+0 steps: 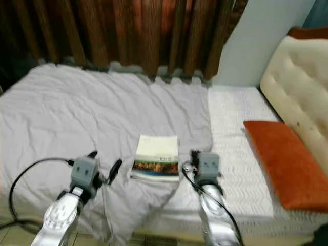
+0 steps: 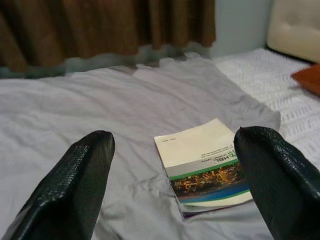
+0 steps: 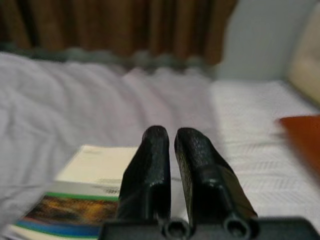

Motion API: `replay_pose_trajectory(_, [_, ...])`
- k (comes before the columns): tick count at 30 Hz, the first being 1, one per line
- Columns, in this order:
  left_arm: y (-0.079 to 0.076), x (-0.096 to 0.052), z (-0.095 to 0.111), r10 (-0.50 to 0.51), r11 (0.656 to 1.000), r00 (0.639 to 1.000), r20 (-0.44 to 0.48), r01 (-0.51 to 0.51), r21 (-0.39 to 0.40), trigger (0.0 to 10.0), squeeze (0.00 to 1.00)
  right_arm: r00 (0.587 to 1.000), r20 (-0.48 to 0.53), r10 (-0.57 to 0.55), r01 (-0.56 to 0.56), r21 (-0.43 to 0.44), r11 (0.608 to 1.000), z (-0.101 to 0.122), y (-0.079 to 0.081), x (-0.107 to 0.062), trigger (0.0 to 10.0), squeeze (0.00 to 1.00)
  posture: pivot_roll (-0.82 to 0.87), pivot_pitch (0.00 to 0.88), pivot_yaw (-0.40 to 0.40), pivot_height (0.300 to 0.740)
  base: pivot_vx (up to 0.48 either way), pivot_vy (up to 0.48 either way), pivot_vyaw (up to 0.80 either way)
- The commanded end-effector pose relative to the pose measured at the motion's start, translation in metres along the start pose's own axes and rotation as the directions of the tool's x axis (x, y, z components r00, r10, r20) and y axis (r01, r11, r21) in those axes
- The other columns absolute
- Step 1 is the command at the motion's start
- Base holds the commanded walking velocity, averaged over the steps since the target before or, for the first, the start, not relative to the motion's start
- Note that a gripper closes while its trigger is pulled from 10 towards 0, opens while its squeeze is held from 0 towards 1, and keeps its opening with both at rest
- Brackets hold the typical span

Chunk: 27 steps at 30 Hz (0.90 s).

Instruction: Clean up the room

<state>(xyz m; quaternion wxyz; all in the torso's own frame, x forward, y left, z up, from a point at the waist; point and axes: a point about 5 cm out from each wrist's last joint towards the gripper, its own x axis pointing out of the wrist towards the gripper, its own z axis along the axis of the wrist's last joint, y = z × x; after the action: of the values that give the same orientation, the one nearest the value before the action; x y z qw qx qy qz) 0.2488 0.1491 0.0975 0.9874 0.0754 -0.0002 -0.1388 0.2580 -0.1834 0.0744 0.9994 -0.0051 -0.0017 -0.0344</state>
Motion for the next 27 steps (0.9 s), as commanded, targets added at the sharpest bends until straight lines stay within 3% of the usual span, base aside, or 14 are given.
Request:
replay_pose_trajectory(1, [0.004, -0.007, 0.006, 0.026, 0.999, 0.999, -0.018, -0.027, -0.021, 10.0, 0.0, 0.998, -0.039, -0.041, 0.04, -0.027, 0.999, 0.001, -0.022, -0.022, 10.0, 0.0, 0.09, 0.081, -0.074, 0.74, 0.0, 0.0, 0.0])
replay_pose_trajectory(5, [0.005, -0.003, 0.008, 0.033, 0.999, 0.999, -0.007, -0.033, 0.006, 10.0, 0.0, 0.995, -0.083, -0.05, 0.049, -0.015, 0.999, -0.009, -0.027, -0.034, 10.0, 0.0, 0.07, 0.057, -0.065, 0.74, 0.0, 0.0, 0.0])
replay_pose_trajectory(8, [0.001, 0.01, 0.014, 0.011, 1.0, 0.999, 0.033, -0.011, -0.001, 10.0, 0.0, 0.998, -0.069, -0.014, 0.015, 0.016, 1.0, -0.007, -0.015, -0.022, 10.0, 0.0, 0.07, 0.039, -0.057, 0.74, 0.15, 0.0, 0.0])
replay_pose_trajectory(13, [-0.001, 0.022, 0.019, 0.017, 1.0, 1.0, 0.024, -0.017, -0.003, 10.0, 0.0, 0.994, -0.082, 0.073, -0.068, 0.056, 0.996, -0.002, 0.005, -0.007, 10.0, 0.0, 0.06, 0.024, -0.047, 0.74, 0.458, 0.0, 0.0])
replay_pose_trajectory(20, [0.006, 0.021, 0.012, 0.066, 0.997, 0.997, -0.029, -0.067, -0.039, 10.0, 0.0, 0.986, -0.127, 0.111, -0.1, 0.09, 0.991, -0.005, 0.009, -0.001, 10.0, 0.0, 0.06, 0.031, -0.047, 0.74, 0.461, 0.0, 0.0])
replay_pose_trajectory(27, [0.009, 0.024, 0.01, 0.052, 0.998, 0.998, -0.039, -0.053, -0.019, 10.0, 0.0, 0.977, -0.153, 0.147, -0.134, 0.093, 0.987, -0.009, 0.017, 0.002, 10.0, 0.0, 0.07, 0.043, -0.047, 0.74, 0.461, 0.0, 0.0])
